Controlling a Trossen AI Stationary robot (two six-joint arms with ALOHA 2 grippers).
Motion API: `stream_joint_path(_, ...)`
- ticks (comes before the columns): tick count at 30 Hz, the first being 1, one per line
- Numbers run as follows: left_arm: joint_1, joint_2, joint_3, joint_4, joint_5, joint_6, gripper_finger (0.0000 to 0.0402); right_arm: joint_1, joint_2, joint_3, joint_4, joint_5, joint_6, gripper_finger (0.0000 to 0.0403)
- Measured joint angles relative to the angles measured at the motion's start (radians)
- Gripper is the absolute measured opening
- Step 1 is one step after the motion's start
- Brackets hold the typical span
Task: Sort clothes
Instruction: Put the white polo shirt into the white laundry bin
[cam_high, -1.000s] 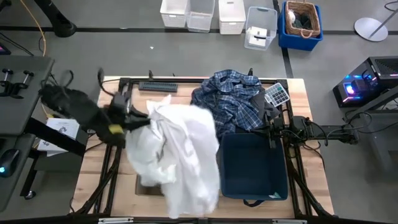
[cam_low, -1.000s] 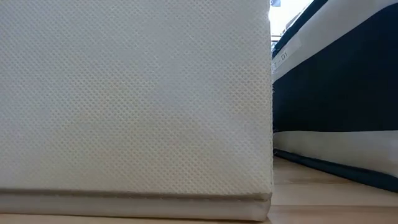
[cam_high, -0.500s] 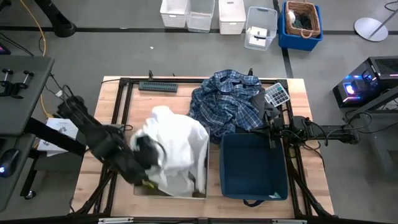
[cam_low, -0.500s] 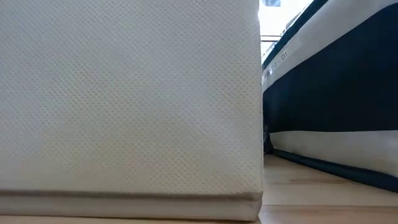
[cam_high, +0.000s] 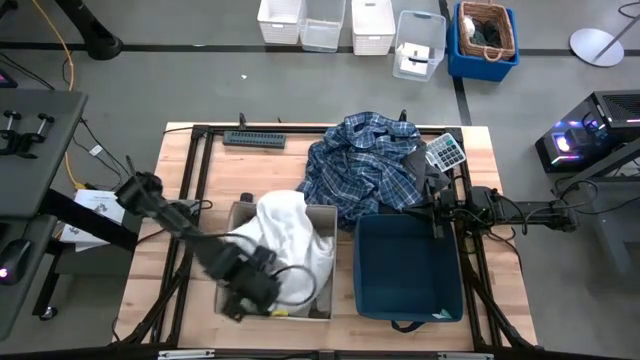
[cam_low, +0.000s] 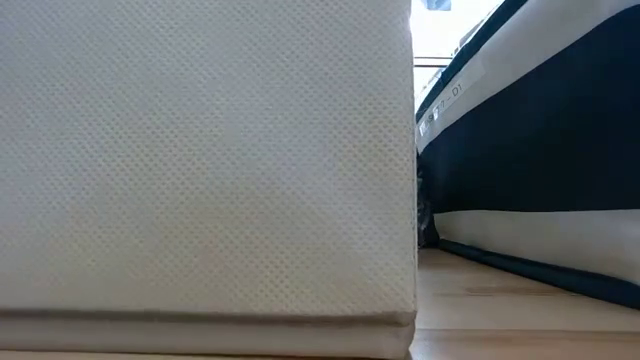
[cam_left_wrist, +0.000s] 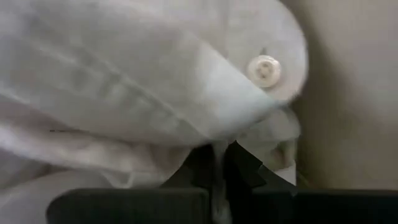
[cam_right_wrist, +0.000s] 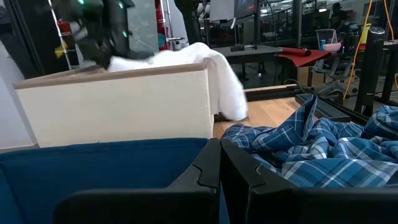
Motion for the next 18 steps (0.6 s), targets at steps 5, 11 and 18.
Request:
stream_joint_path(5, 0.122, 0.024, -0.121, 0.186, 0.16, -0.068, 0.0004, 0.0, 0.0, 0.0, 0.0, 0.0, 0.0, 0.0)
stream_joint_path(11, 0.149, -0.014, -0.314, 0.154, 0.21, -0.112, 0.0004, 0.0, 0.0, 0.0, 0.0, 0.0, 0.0, 0.0)
stream_joint_path(18, 0.169, -0.172, -0.538, 0.153, 0.258, -0.216, 0.0004, 0.0, 0.0, 0.0, 0.0, 0.0, 0.0, 0.0)
